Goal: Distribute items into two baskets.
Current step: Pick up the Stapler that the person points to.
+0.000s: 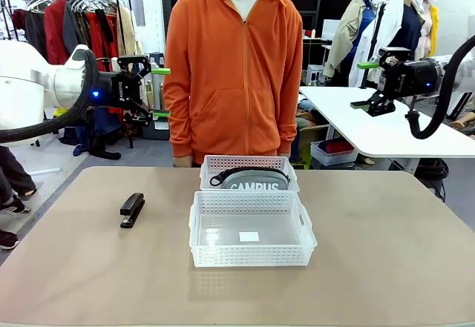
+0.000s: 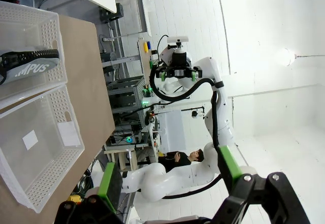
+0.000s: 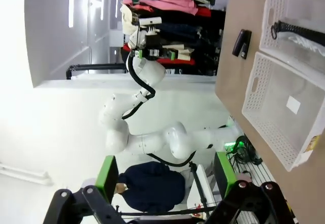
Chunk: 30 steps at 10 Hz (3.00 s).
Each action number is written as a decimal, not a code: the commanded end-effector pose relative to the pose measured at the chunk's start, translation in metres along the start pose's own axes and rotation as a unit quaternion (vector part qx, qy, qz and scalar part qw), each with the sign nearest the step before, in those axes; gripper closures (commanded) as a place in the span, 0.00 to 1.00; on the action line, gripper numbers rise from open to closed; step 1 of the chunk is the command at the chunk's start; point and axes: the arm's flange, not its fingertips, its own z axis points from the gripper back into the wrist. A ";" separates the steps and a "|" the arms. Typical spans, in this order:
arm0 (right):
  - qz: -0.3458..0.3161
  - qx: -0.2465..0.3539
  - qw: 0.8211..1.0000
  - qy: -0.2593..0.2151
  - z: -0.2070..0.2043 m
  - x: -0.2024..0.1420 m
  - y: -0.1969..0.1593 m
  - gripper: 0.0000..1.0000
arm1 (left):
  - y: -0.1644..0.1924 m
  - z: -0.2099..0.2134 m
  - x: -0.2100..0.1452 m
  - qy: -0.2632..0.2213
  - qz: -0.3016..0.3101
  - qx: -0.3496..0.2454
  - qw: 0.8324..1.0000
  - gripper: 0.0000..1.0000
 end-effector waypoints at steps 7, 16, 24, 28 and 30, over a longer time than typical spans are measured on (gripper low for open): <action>-0.015 -0.006 0.997 -0.073 0.010 -0.016 0.014 0.00 | -0.002 0.001 -0.002 -0.002 0.000 -0.001 1.000 0.00; 0.001 -0.023 0.998 -0.053 0.016 -0.009 0.011 0.00 | -0.002 0.001 -0.002 -0.002 0.000 -0.001 1.000 0.00; 0.001 -0.023 0.998 -0.053 0.016 -0.009 0.011 0.00 | -0.002 0.001 -0.002 -0.002 0.000 -0.001 1.000 0.00; 0.001 -0.023 0.998 -0.053 0.016 -0.009 0.011 0.00 | -0.002 0.001 -0.002 -0.002 0.000 -0.001 1.000 0.00; 0.001 -0.023 0.998 -0.053 0.016 -0.009 0.011 0.00 | -0.002 0.001 -0.002 -0.002 0.000 -0.001 1.000 0.00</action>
